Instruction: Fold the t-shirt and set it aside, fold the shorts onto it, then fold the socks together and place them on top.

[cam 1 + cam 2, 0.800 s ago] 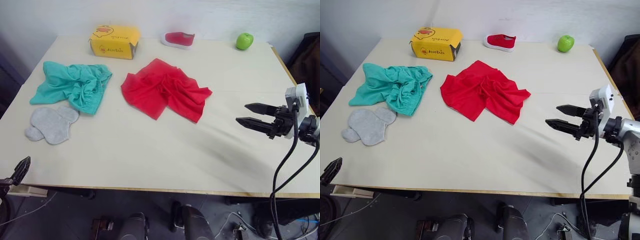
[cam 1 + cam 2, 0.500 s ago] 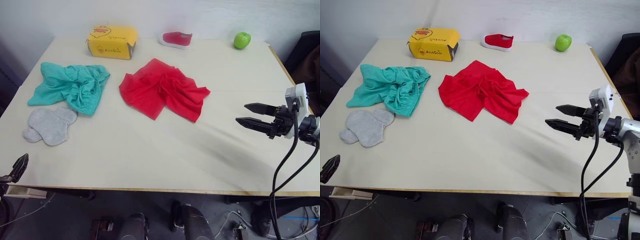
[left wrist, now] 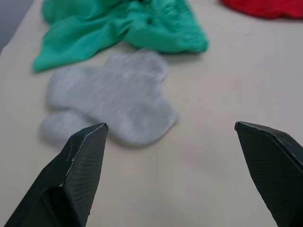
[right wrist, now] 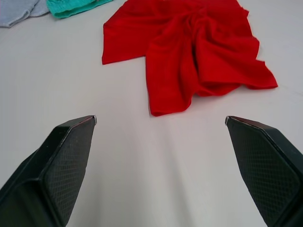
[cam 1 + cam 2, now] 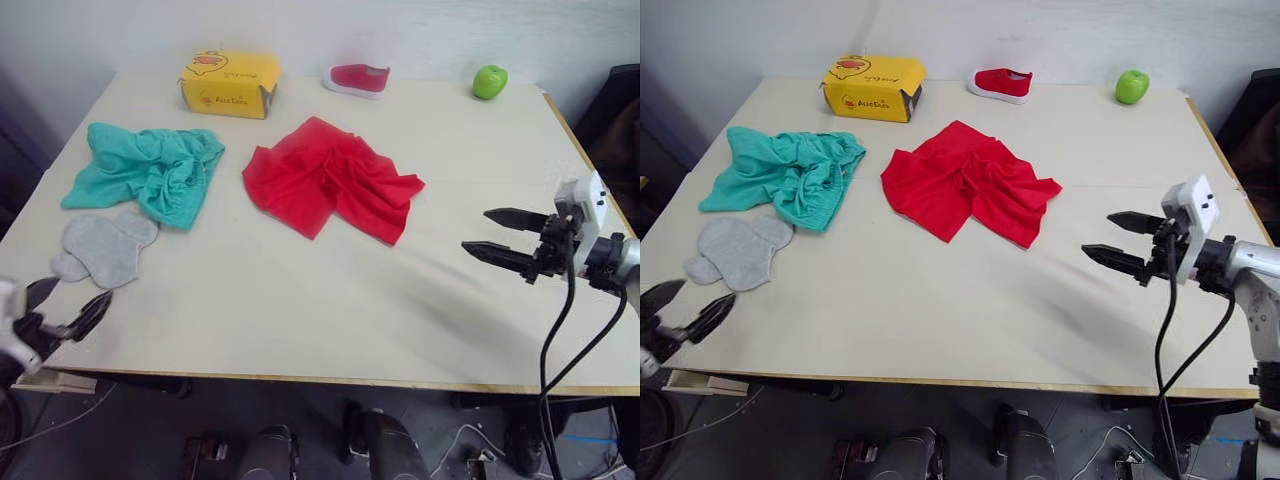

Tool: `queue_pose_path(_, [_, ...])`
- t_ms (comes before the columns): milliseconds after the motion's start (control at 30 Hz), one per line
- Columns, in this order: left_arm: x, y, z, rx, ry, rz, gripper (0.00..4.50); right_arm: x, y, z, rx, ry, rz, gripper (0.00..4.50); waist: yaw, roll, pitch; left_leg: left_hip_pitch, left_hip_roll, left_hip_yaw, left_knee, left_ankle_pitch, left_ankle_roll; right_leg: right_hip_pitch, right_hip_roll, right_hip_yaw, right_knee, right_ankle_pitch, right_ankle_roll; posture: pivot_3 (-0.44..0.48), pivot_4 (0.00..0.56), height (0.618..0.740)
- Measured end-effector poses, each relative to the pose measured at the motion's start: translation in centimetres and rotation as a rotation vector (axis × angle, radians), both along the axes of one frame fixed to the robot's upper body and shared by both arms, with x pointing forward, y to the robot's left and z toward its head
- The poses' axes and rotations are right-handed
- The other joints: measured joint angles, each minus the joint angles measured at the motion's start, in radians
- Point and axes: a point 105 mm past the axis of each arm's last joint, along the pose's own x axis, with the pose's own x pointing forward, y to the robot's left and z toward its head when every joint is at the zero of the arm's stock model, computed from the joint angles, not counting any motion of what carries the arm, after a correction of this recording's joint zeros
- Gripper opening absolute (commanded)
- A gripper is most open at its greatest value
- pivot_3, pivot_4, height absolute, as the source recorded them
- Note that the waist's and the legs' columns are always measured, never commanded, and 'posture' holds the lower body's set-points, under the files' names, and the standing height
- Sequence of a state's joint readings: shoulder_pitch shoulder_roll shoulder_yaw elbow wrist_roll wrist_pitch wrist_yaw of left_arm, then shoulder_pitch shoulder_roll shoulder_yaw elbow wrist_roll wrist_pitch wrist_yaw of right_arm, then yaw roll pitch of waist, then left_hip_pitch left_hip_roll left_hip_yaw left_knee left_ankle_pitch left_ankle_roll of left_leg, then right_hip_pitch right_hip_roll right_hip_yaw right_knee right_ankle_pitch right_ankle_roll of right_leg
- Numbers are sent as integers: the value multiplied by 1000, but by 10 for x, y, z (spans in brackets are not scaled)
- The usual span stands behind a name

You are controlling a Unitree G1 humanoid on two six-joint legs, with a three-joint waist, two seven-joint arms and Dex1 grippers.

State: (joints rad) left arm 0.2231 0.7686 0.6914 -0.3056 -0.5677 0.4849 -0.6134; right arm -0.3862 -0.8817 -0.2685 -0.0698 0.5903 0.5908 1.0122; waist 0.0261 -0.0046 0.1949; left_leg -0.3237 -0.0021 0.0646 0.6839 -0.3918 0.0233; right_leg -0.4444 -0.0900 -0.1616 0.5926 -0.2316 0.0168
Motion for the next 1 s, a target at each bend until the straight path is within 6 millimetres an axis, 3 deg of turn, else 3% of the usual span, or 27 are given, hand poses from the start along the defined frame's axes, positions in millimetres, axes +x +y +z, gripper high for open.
queue_pose_path(200, [58,-89,1,213,52,-444,4500,10,55,-14,-98,-42,66,4466,-4,1,1,0,0,2,0,1,-2,-1,3,1,4,0,0,0,150,740])
queue_pose_path(367, [112,-135,3,289,34,-591,4500,27,92,-25,-169,-61,91,4466,-4,1,1,-2,3,4,2,2,-4,-1,9,2,4,0,0,0,150,740])
queue_pose_path(467, [135,-164,0,335,36,-679,4500,43,102,-38,-220,-54,54,4466,-4,1,1,-3,3,5,3,2,-4,-2,10,1,3,0,0,0,150,740])
queue_pose_path(567, [155,-181,-11,371,64,-713,4500,60,102,-54,-252,-28,-4,4466,-6,1,1,-7,4,5,8,2,-4,-4,11,0,4,0,0,0,150,740])
queue_pose_path(700, [175,-201,-20,381,88,-733,4500,74,104,-61,-246,-16,-54,4466,-6,1,1,-13,4,5,13,2,-4,-9,10,0,8,0,0,0,150,740])
queue_pose_path(967, [193,-214,-24,406,107,-707,4500,91,95,-76,-268,25,-135,4466,-8,1,1,-11,3,5,15,2,-3,-9,8,1,13,0,0,0,150,740])
queue_pose_path(1000, [194,-216,-24,403,109,-705,4314,93,94,-75,-274,23,-139,4297,-8,1,1,-11,3,5,16,2,-3,-9,8,1,14,0,0,0,150,740])
